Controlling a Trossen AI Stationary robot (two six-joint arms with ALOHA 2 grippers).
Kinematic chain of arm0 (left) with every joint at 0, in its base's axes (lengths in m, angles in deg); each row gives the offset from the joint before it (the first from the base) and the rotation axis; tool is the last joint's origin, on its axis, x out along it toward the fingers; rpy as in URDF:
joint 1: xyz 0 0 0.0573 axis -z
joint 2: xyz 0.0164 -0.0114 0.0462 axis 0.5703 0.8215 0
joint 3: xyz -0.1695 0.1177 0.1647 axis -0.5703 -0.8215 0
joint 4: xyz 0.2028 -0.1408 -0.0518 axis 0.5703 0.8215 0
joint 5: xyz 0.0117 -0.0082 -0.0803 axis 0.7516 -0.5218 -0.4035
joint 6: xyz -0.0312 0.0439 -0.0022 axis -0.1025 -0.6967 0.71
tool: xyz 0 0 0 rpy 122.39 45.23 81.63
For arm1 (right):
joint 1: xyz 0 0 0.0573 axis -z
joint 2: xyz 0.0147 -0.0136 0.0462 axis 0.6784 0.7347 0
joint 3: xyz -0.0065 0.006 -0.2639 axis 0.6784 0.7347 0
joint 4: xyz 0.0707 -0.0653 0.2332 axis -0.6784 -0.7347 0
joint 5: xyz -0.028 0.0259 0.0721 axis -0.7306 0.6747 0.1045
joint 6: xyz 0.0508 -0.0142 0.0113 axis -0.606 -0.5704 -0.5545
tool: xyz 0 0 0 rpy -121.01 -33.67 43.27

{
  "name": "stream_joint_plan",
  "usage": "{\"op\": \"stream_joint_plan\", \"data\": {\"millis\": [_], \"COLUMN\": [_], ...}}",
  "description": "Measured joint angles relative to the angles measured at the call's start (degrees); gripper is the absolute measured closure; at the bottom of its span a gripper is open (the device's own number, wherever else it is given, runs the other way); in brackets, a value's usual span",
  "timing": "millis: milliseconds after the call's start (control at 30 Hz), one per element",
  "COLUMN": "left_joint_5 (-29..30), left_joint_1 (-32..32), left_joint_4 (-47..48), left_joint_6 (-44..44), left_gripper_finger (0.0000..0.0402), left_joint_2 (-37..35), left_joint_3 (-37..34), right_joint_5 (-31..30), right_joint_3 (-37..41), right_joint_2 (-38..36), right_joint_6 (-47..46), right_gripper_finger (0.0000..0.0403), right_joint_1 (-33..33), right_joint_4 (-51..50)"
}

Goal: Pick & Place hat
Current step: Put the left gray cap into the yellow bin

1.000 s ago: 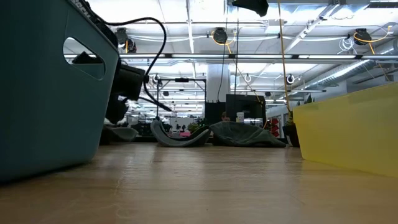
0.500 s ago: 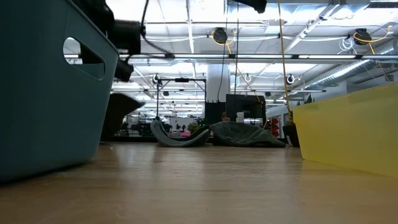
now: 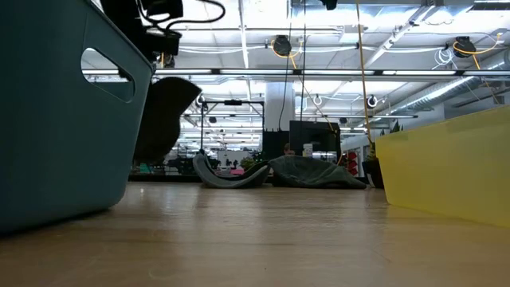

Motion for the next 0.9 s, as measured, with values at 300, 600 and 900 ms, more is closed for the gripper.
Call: {"op": "stream_joint_plan", "data": {"millis": [300, 600, 900], "left_joint_5": [-1.8, -1.9, -3.2], "left_joint_1": [2.8, 4.2, 4.2], "left_joint_4": [-1.6, -4.9, -14.6], "left_joint_6": [0.0, -2.0, -5.1], "left_gripper_finger": [0.0392, 0.0392, 0.0392], "left_joint_2": [0.0, 0.0, 0.0], "left_joint_3": [8.1, 16.2, 25.0], "right_joint_5": [0.0, 0.2, 0.4], "right_joint_3": [0.0, 0.0, 0.0], "right_joint_2": [0.0, 0.0, 0.0], "right_joint_6": [-3.1, -5.8, -10.3], "right_gripper_finger": [0.0009, 0.0009, 0.0009], "right_joint_1": [0.0, 0.0, 0.0], "right_joint_4": [1.6, 1.5, 2.9]}}
